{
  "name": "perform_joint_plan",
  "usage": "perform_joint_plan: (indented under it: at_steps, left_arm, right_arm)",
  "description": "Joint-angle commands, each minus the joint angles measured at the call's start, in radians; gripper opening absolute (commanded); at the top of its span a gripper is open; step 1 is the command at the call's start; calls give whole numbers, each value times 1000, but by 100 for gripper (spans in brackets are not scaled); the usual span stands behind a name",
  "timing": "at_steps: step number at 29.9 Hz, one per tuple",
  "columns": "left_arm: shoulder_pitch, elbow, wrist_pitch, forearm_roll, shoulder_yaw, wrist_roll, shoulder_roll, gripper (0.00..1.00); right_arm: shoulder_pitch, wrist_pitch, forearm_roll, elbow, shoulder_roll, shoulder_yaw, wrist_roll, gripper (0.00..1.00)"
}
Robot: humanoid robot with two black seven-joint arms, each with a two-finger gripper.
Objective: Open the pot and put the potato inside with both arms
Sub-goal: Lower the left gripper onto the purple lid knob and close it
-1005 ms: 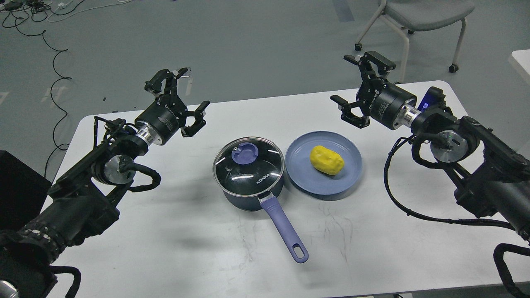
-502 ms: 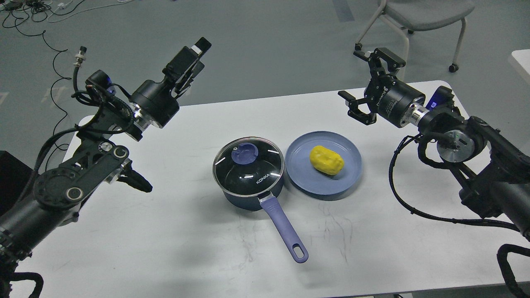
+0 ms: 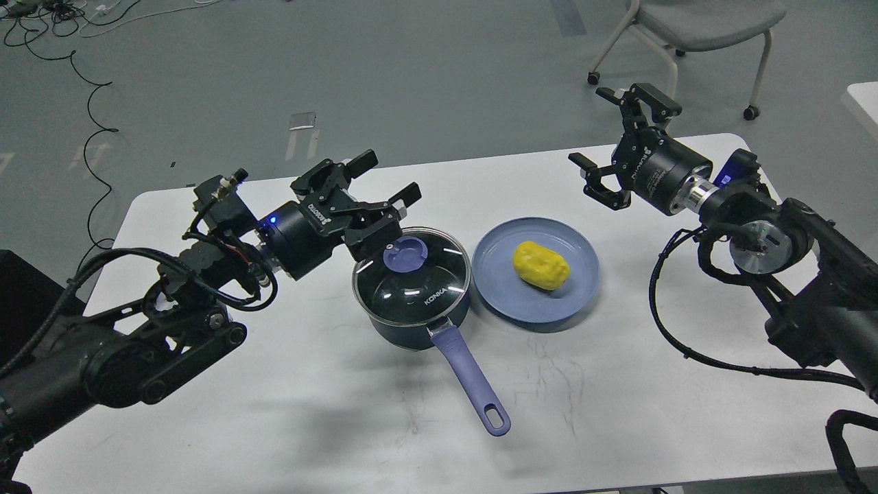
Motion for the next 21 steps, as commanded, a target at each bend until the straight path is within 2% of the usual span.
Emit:
perform_joint_plan:
  at_steps: [1,9,21]
  left_arm:
    - [-11,12,-2,56,50,0,-6,98]
    - [-23,100,-29,58,62,6,-73,98]
    - [-18,115,-31,58,111,5,-76,98]
  right_arm:
    - [0,0,0,-1,0,0,0,100]
    - [0,-1,0,-1,0,0,0,100]
    - [-3,-1,0,-2,-1,1,0,100]
